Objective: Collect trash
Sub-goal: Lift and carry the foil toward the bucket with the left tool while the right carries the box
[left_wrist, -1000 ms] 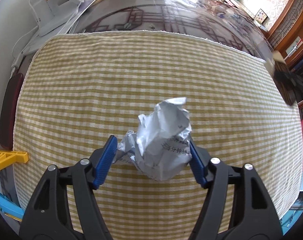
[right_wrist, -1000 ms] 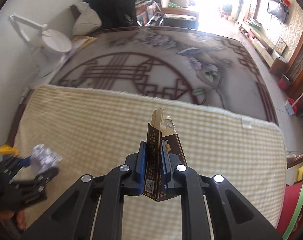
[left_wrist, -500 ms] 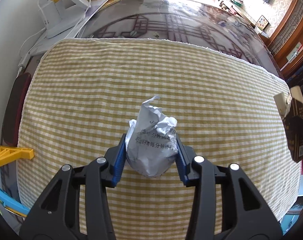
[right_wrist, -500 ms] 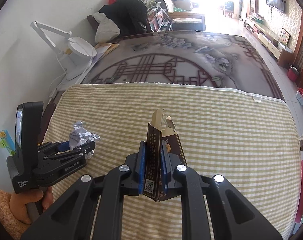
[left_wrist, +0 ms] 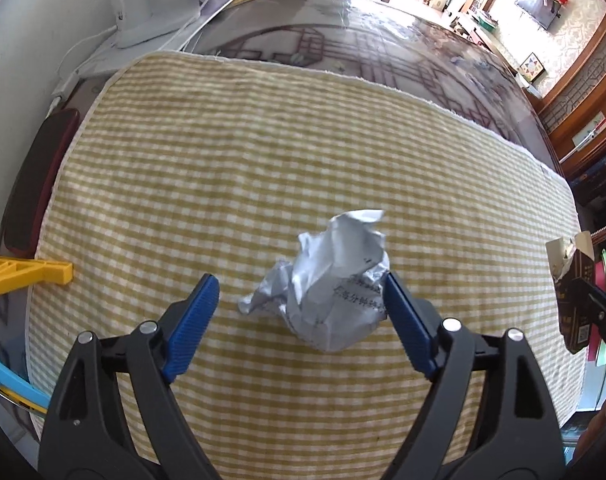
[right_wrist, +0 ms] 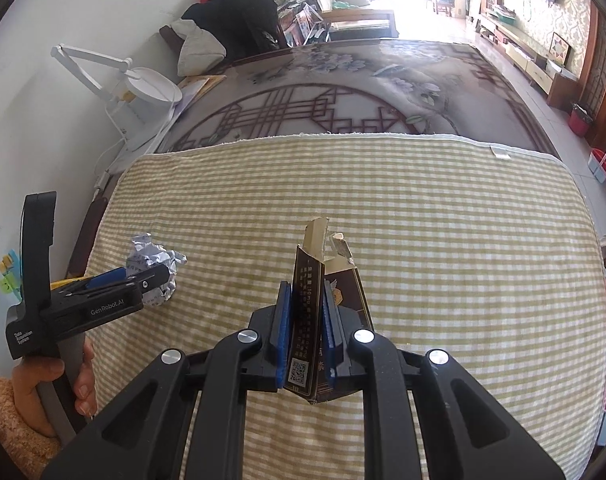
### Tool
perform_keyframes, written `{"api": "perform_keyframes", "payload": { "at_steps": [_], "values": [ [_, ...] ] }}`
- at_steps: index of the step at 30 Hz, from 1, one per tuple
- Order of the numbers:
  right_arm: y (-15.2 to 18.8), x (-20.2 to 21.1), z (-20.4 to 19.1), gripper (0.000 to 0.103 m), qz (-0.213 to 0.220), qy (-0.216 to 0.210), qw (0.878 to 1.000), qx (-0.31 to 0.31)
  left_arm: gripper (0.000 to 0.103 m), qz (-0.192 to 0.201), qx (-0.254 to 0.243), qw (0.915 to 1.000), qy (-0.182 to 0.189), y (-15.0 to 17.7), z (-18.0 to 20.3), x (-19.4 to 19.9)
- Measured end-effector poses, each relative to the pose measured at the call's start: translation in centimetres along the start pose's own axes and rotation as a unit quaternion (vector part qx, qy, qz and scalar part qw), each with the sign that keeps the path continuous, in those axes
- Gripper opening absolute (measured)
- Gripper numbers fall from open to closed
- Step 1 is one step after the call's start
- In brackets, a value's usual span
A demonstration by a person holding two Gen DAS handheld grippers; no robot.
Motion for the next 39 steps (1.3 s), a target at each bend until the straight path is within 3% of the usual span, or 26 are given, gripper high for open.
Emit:
{"api": "perform_keyframes", "payload": {
  "at_steps": [8, 10, 11, 12, 20, 21, 39],
  "values": [
    [0.9, 0.6, -0.1, 0.014, 0.001, -0.006, 1.0, -0.008, 0.081, -0.008, -0.028, 0.9995, -0.009, 1.2, 1.1, -0.3],
    [0.9, 0.7, -0.3, 0.014, 0.0, -0.007, 1.0, -0.007, 0.06, -0.02, -0.029, 0.9993, -0.011, 1.6, 1.4, -0.7],
    [0.9, 0.8, -0.4, 0.014, 0.001, -0.007, 1.0, -0.006, 0.041, -0.029, -0.027, 0.9992, -0.009, 1.9, 1.4, -0.8],
    [1.0, 1.0, -0.5, 0.014, 0.003, -0.007, 1.0, -0.004, 0.031, -0.032, -0.026, 0.9991, -0.01, 2.0, 1.4, -0.8],
    [0.8, 2.3, -1.4, 0.014, 0.017, -0.007, 1.0, 0.009, 0.028, 0.015, -0.016, 0.9997, 0.006, 1.9, 1.5, 2.4],
    [0.8, 2.4, -1.4, 0.014, 0.018, -0.008, 1.0, 0.009, 0.023, 0.019, -0.015, 0.9997, 0.009, 1.8, 1.6, 2.8],
    [1.8, 5.1, -1.1, 0.014, 0.048, -0.003, 0.999, -0.006, 0.023, 0.051, 0.004, 0.9977, 0.044, 0.3, 1.8, 6.7]
  ]
}}
Point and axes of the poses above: each gripper's, at about its wrist camera, not at the fingertips, and x roughly against the way its jaws point, z to its right, y to its underside, the point moved 3 cm from there along -x, roughly the way its jaws point, and after that the axes turned 15 degrees about -y, right-handed, at the moved point
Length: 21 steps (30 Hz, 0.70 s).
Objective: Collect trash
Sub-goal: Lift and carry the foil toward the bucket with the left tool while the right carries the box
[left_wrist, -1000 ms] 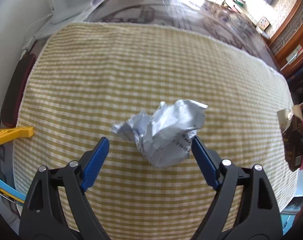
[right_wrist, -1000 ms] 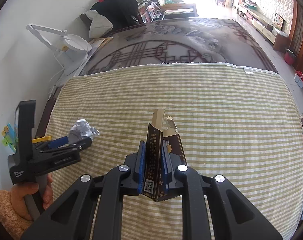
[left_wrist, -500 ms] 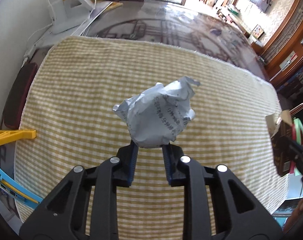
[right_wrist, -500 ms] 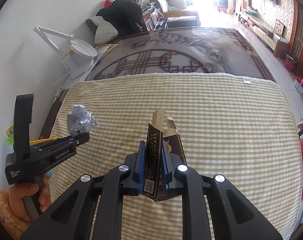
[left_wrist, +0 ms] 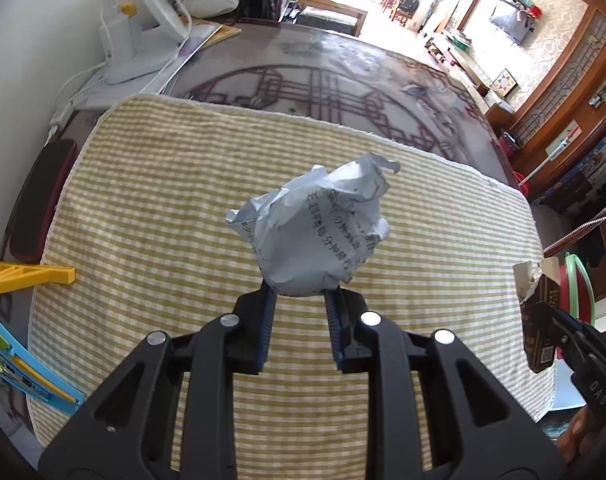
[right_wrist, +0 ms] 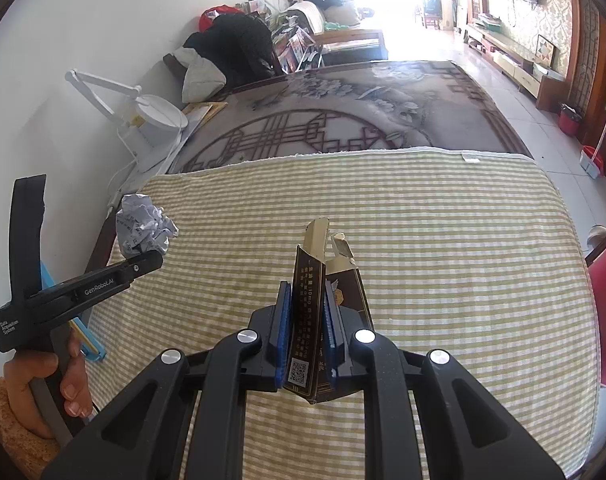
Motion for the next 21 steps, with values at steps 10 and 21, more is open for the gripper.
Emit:
{"api": "perform_keyframes", "payload": {
  "at_steps": [10, 21],
  "values": [
    [0.7, 2.8, 0.8, 0.014, 0.023, 0.007, 1.0, -0.008, 0.023, 0.026, -0.037, 0.9988, 0.02, 0.4, 3.9, 2.5],
    [0.7, 5.9, 3.7, 0.014, 0.035, -0.006, 0.999, -0.004, 0.023, 0.04, -0.035, 0.9986, 0.005, 0.9, 7.9, 4.4]
  ]
}}
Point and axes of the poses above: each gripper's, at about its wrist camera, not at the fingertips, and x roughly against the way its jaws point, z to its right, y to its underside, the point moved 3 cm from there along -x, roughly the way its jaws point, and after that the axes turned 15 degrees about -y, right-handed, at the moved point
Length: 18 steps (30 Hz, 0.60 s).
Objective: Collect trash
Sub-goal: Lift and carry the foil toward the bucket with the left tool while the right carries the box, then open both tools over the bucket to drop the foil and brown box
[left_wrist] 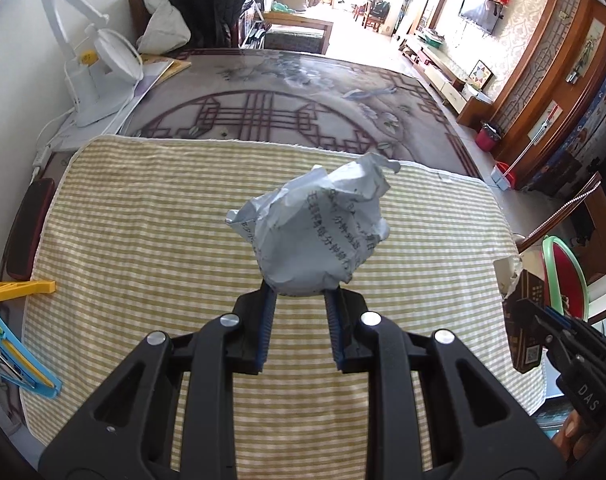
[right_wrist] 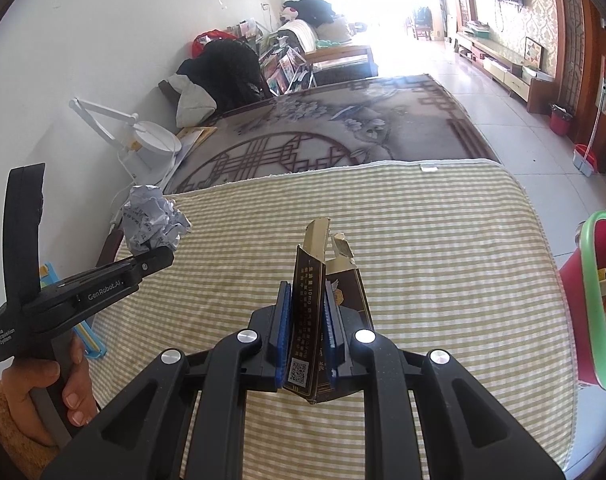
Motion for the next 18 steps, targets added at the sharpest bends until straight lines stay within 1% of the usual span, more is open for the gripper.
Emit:
{"api": "perform_keyframes", "payload": {
  "at_steps": [2, 8, 11, 15, 18],
  "values": [
    [0.0, 0.9, 1.0, 0.014, 0.004, 0.001, 1.0, -0.004, 0.023, -0.002, -0.003, 1.0, 0.003, 0.0, 1.2, 0.2],
    [0.0, 4.0, 4.8, 0.014, 0.018, 0.014, 1.0, -0.021, 0.023, -0.001, -0.029, 0.9994, 0.017, 0.1, 6.4, 0.8],
    [0.1, 5.8, 7.0, 0.014, 0.025, 0.024, 0.999, -0.032, 0.023, -0.002, -0.044, 0.9986, 0.03, 0.0, 9.6, 1.0],
    [0.4, 8.5, 10.6, 0.014, 0.037, 0.042, 0.997, -0.051, 0.023, -0.005, -0.069, 0.9959, 0.059, 0.3, 15.1, 1.5],
    [0.9, 11.3, 14.0, 0.014, 0.053, 0.066, 0.994, -0.071, 0.023, -0.007, -0.089, 0.9928, 0.08, 0.8, 19.2, 2.1]
  ]
}}
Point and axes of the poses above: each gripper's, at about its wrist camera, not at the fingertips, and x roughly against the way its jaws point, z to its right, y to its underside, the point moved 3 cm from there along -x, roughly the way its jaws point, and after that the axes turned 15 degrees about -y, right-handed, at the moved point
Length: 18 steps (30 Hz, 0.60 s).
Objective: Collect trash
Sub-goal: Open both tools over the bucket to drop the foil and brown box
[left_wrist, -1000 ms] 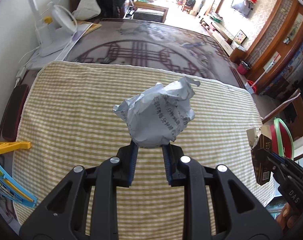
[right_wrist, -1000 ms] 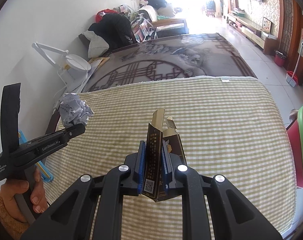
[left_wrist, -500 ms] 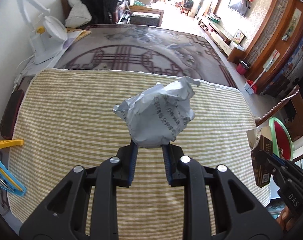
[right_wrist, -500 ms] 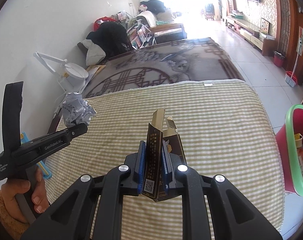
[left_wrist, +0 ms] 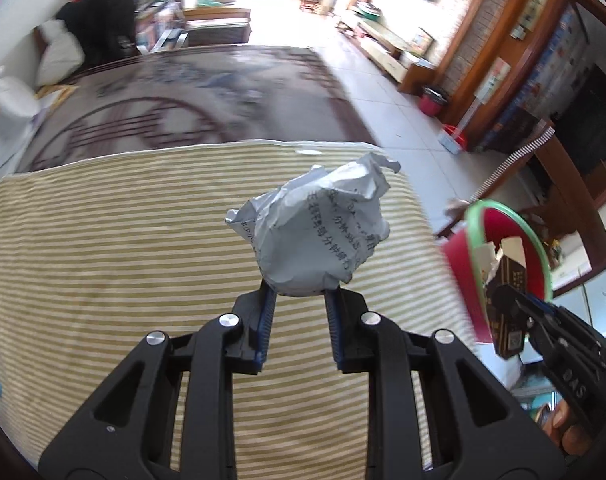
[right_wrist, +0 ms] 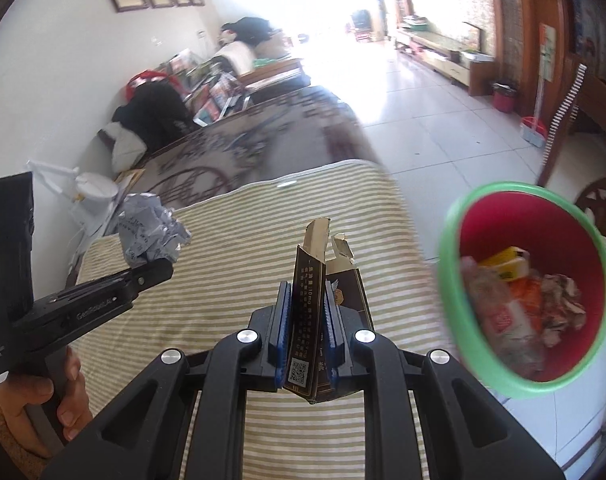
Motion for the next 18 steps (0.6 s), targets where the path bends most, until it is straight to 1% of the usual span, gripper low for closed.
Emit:
{"api": "perform_keyframes", "payload": {
  "at_steps": [4, 6, 9, 13, 14, 15, 16, 17, 18],
  "values": [
    [-0.3, 3.4, 6.0, 0.014, 0.027, 0.036, 0.998, -0.045, 0.023, -0.01, -0.04, 0.9986, 0.033, 0.1, 6.1, -0.3],
    [-0.2, 4.8, 8.5, 0.014, 0.034, 0.05, 0.996, -0.062, 0.023, -0.015, -0.063, 0.9963, 0.057, -0.1, 9.8, -0.4],
    [-0.3, 6.8, 11.7, 0.014, 0.045, 0.07, 0.994, -0.073, 0.023, -0.014, -0.096, 0.9918, 0.083, -0.5, 14.6, -0.4],
    [-0.5, 8.5, 14.7, 0.018, 0.053, 0.084, 0.992, -0.08, 0.023, -0.011, -0.127, 0.9866, 0.102, -0.9, 19.6, -0.8],
    [-0.5, 8.7, 15.3, 0.022, 0.052, 0.086, 0.992, -0.082, 0.03, -0.008, -0.136, 0.9852, 0.103, -0.9, 20.8, -0.9],
    [-0.4, 9.0, 15.9, 0.041, 0.051, 0.092, 0.991, -0.085, 0.049, -0.008, -0.144, 0.9839, 0.106, -0.9, 21.7, -0.9],
    [-0.4, 9.7, 16.5, 0.054, 0.061, 0.102, 0.989, -0.088, 0.062, -0.004, -0.145, 0.9835, 0.107, -1.0, 22.3, -0.7],
    [-0.4, 10.1, 16.6, 0.055, 0.072, 0.108, 0.988, -0.089, 0.073, 0.005, -0.143, 0.9837, 0.109, -1.0, 22.5, -0.5],
    [-0.4, 10.4, 16.8, 0.055, 0.079, 0.111, 0.987, -0.09, 0.076, 0.015, -0.14, 0.9839, 0.11, -1.2, 22.5, -0.2]
  ]
}}
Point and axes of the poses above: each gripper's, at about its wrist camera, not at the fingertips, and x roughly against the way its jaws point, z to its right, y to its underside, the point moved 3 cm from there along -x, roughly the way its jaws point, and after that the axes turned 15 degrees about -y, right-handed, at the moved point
